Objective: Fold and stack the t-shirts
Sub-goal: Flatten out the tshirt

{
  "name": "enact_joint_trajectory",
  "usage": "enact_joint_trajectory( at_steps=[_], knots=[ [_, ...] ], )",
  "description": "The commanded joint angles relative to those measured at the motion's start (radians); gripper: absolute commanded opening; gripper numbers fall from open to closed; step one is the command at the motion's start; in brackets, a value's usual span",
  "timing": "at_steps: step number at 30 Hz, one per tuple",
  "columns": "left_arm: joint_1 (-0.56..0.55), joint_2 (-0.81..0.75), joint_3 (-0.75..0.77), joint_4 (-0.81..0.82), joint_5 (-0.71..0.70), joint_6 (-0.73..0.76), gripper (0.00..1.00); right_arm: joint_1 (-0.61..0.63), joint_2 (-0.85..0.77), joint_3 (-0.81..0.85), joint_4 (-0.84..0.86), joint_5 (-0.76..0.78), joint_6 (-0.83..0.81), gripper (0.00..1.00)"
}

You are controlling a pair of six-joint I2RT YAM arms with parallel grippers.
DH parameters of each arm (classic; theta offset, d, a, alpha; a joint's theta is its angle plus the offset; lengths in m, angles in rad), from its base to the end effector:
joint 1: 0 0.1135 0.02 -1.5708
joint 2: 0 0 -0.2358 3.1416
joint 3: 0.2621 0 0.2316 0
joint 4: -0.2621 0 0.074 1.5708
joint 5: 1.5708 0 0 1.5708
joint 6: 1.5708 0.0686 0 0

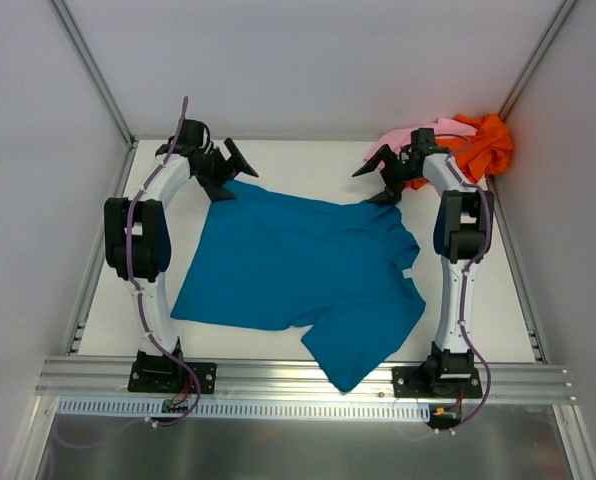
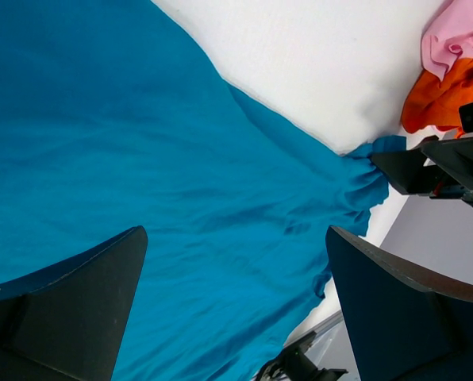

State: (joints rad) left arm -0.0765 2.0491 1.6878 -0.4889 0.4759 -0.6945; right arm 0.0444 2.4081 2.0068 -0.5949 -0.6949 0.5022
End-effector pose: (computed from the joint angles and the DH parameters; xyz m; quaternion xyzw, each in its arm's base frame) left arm 0.4443 -0.0656 0.1985 -0.1974 0.8916 -0.3332 0.2345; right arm 0.4909 0.0658 0.1329 0.1106 0.9001 0.3863 0.1684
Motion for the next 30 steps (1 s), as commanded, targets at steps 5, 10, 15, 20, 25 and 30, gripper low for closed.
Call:
enact_joint_trajectory(
  at_steps=[5, 10, 15, 20, 25, 30],
  knots=[
    [0.007, -0.038, 0.003, 0.023, 0.038, -0.008, 0.99, -0.017, -0.079, 0.079, -0.06, 0.008, -0.031, 0.99],
    [0.007, -0.037, 0.004, 0.027, 0.04, -0.011, 0.99, -0.018, -0.084, 0.052, -0.071, 0.012, -0.053, 0.99],
    [0.007, -0.029, 0.006, 0.027, 0.044, -0.013, 0.99, -0.018, -0.081, 0.024, -0.063, 0.014, -0.057, 1.0],
    [0.007, -0.026, 0.007, 0.029, 0.046, -0.014, 0.99, -0.017, -0.061, 0.024, -0.051, 0.015, -0.053, 1.0],
    [0.007, -0.023, 0.012, 0.024, 0.044, -0.011, 0.99, -0.018, -0.033, 0.032, -0.043, 0.015, -0.042, 1.0],
    [0.007, -0.015, 0.016, 0.024, 0.046, -0.014, 0.98, -0.018, -0.021, 0.027, -0.083, 0.029, -0.071, 0.98]
  ],
)
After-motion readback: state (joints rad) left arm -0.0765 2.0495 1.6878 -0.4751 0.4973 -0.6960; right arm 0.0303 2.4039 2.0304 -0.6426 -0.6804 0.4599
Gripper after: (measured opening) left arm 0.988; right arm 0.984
